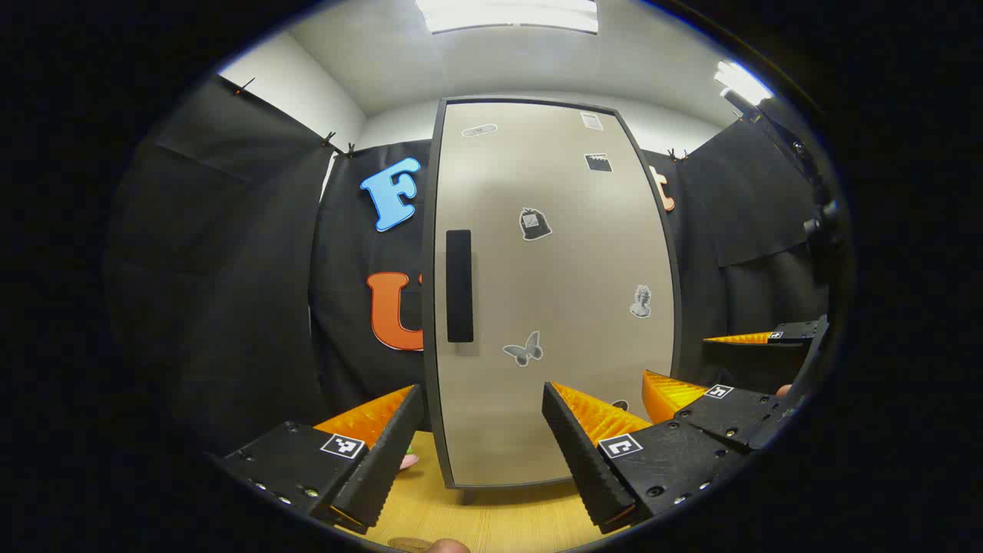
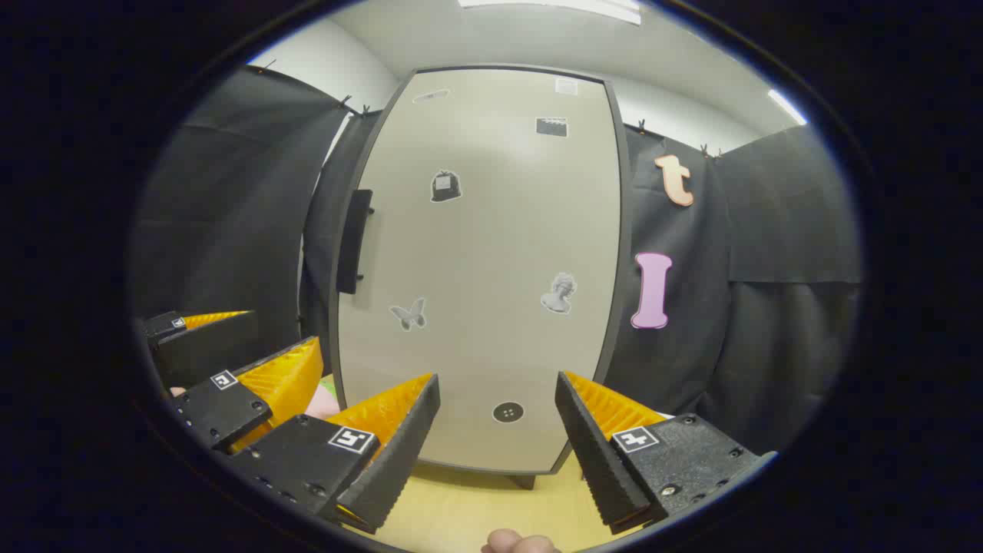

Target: Open the cabinet door with the right hand, grasp the bottle in the cabinet with the left hand and place it on the coaster, then close the cabinet door with the right hand.

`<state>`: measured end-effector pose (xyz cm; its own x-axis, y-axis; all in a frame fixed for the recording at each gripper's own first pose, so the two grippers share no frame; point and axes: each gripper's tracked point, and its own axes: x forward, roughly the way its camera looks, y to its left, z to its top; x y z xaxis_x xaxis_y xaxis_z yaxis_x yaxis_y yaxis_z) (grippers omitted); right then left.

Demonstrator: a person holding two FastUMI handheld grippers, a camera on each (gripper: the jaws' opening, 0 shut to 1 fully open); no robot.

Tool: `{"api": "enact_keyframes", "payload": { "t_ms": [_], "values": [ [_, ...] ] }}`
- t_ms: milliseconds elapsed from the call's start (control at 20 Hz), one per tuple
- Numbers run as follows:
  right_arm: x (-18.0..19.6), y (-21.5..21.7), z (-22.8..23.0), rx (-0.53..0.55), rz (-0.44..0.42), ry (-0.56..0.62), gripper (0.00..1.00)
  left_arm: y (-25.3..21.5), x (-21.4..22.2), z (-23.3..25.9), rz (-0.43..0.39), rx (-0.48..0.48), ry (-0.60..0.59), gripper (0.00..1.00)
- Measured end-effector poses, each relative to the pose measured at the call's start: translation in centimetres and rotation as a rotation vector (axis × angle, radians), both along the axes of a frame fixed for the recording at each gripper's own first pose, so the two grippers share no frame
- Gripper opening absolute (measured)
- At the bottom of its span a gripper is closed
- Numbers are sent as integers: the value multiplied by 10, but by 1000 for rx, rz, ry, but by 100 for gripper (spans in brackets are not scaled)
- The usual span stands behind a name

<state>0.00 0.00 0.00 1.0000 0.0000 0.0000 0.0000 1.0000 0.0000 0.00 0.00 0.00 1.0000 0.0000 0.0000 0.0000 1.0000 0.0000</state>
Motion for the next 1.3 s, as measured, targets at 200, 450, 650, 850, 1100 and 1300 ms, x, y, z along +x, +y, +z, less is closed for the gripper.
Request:
{"api": "enact_keyframes", "payload": {
  "t_ms": [200,450,650,850,1100,1300],
  "values": [
    [-1,1,0,4,3,2,98,-2,2,0,-4,-9,2,94],
    [-4,1,2,7,15,-22,98,2,1,2,4,-24,0,94],
    [-4,2,1,14,27,-19,98,0,4,-1,4,-50,16,94],
    [-4,3,5,24,29,-34,98,-1,6,1,-5,-67,19,95],
    [8,-7,16,34,17,-64,98,8,4,-1,11,-77,17,95],
    [30,0,11,49,58,-35,97,22,0,-12,39,-77,41,95]
  ]
}}
